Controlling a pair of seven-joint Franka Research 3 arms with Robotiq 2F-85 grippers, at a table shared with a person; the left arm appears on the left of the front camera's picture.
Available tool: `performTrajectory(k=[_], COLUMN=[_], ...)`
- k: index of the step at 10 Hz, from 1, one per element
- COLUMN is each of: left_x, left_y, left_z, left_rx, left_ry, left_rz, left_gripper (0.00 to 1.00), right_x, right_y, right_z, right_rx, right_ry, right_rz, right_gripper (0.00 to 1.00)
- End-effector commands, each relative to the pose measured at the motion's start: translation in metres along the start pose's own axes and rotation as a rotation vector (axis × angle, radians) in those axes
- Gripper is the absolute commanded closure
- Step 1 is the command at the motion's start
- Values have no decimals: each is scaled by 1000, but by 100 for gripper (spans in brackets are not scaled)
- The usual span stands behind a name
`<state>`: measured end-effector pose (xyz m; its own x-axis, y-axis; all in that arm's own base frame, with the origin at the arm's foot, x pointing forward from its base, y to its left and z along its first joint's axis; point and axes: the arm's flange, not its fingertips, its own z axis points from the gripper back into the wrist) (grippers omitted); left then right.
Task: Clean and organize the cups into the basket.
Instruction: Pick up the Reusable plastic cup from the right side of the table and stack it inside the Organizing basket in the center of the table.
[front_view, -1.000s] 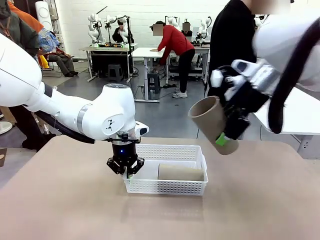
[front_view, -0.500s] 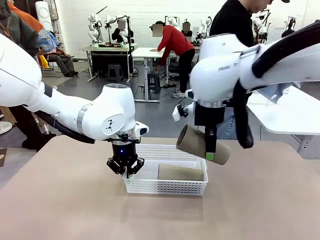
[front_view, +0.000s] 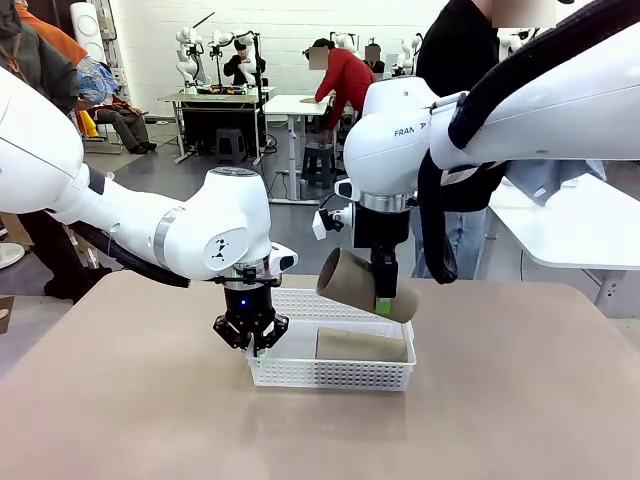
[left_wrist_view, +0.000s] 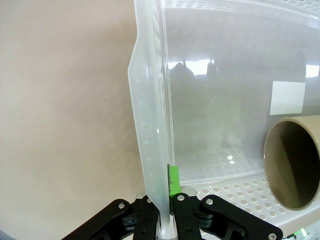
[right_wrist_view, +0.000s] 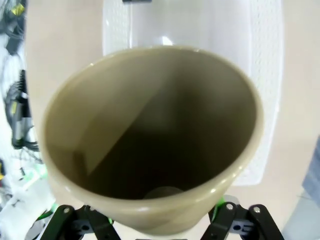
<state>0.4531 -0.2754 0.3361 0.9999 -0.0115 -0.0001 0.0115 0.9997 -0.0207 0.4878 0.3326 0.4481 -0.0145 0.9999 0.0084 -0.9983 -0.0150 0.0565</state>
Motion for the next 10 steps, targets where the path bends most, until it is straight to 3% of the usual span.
performTrajectory(k=[1, 5, 10], left_x=[-2, -2, -2], left_y=[3, 3, 3], left_z=[-2, -2, -2], left_rx=[-5, -5, -5], left_ry=[-2, -2, -2], left_rz=[-5, -5, -5], left_gripper=[100, 100, 100], right_x=[-5, -6, -10], right_y=[-16, -34, -48], right_z=[-10, -29, -54], right_rx=[41, 67, 120], right_ry=[-97, -186, -186], right_rz=[28, 65, 79], right_gripper=[18, 18, 18])
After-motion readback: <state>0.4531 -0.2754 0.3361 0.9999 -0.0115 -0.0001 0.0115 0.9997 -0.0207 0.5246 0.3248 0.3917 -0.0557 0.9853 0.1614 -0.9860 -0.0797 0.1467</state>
